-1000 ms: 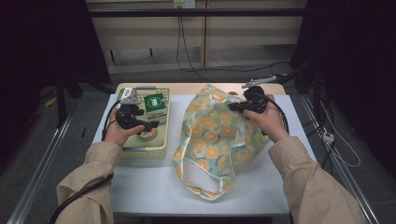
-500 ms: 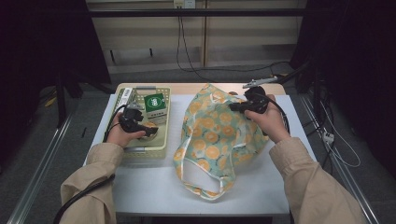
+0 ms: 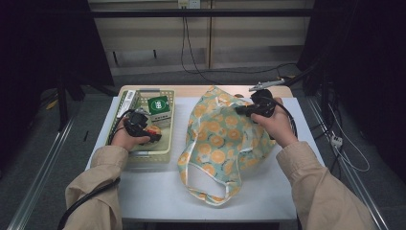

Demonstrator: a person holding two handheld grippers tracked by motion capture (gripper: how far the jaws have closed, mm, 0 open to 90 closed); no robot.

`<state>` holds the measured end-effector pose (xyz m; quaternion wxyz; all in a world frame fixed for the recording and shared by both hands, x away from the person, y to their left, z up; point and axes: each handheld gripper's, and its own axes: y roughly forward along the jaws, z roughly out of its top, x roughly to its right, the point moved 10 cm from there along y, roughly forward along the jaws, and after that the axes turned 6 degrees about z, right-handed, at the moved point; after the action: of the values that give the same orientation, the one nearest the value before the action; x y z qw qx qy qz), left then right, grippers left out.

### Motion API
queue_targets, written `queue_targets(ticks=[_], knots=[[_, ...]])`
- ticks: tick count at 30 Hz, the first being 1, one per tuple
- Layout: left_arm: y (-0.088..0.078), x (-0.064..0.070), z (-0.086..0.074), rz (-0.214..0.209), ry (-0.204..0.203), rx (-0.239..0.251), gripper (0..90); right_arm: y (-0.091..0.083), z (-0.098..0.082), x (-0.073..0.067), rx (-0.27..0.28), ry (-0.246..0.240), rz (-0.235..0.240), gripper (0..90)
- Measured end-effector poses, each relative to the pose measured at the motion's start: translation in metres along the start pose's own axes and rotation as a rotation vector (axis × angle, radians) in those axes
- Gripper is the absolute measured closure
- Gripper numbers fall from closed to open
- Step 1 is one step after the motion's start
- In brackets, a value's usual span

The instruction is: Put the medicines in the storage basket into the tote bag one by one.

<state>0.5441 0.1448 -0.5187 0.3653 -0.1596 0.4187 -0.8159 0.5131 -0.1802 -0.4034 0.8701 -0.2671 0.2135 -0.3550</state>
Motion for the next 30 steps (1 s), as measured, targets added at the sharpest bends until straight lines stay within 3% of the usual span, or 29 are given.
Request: queue_targets(ticks=[3, 5, 14, 23, 30], knots=[[0.001, 0.0, -0.002, 0.004, -0.007, -0.011, 16.2, 0.0, 0.0, 0.0, 0.001, 0.0, 0.001, 90.0], [0.001, 0.001, -0.003, -0.015, -0.015, -0.023, 18.5, 0.0, -0.001, 0.0, 0.0, 0.001, -0.001, 90.0], [0.001, 0.001, -0.003, 0.017, -0.016, -0.041, 20.4, -0.002, -0.002, 0.0, 0.001, 0.002, -0.006, 90.0], [-0.011, -0.002, 0.009, -0.007, -0.095, 0.008, 20.6, 0.001, -0.004, 0.0, -0.001, 0.005, -0.001, 90.0], [-0.027, -0.003, 0.022, -0.01, -0.115, 0.04, 20.6, 0.003, -0.006, 0.0, -0.006, 0.009, 0.0, 90.0]])
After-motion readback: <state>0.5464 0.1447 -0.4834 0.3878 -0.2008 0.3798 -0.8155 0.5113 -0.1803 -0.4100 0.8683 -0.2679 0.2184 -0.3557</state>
